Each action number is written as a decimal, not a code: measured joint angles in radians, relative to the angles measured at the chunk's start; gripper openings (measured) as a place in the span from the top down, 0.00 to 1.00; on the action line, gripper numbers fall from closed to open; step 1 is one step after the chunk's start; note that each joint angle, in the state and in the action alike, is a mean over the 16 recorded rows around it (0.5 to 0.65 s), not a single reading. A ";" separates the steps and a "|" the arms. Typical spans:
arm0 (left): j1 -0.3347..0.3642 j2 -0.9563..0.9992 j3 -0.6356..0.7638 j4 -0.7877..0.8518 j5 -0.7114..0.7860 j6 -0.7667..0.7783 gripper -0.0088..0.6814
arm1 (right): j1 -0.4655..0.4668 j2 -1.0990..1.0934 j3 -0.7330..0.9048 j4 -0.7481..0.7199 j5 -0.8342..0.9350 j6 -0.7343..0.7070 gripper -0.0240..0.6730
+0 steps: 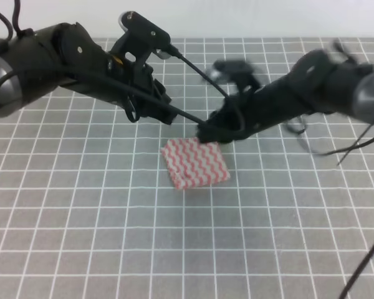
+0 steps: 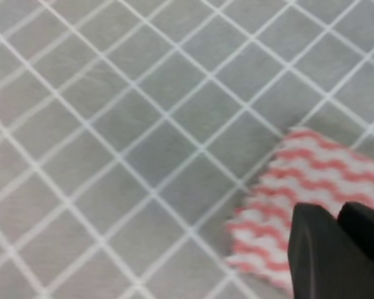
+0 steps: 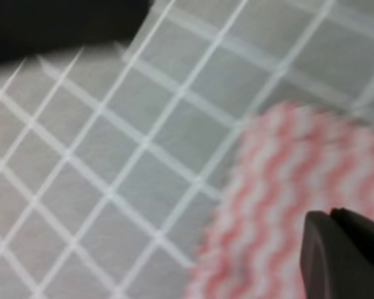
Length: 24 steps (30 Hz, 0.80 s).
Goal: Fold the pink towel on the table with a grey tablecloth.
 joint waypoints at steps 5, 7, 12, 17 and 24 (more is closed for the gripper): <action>0.000 0.039 0.001 -0.092 0.056 0.039 0.93 | -0.028 -0.009 -0.001 -0.037 0.003 0.000 0.99; 0.000 0.062 0.001 -0.127 0.083 0.058 0.94 | -0.035 0.000 -0.001 -0.044 0.006 0.001 0.99; 0.000 0.129 0.002 -0.194 0.150 0.104 0.97 | -0.042 0.034 -0.001 -0.048 0.016 0.001 0.99; 0.000 0.190 0.002 -0.209 0.207 0.126 0.98 | -0.043 0.059 0.000 -0.049 0.017 0.002 0.99; 0.000 0.223 0.002 -0.173 0.251 0.122 0.99 | -0.046 0.039 0.001 -0.050 0.008 0.003 0.99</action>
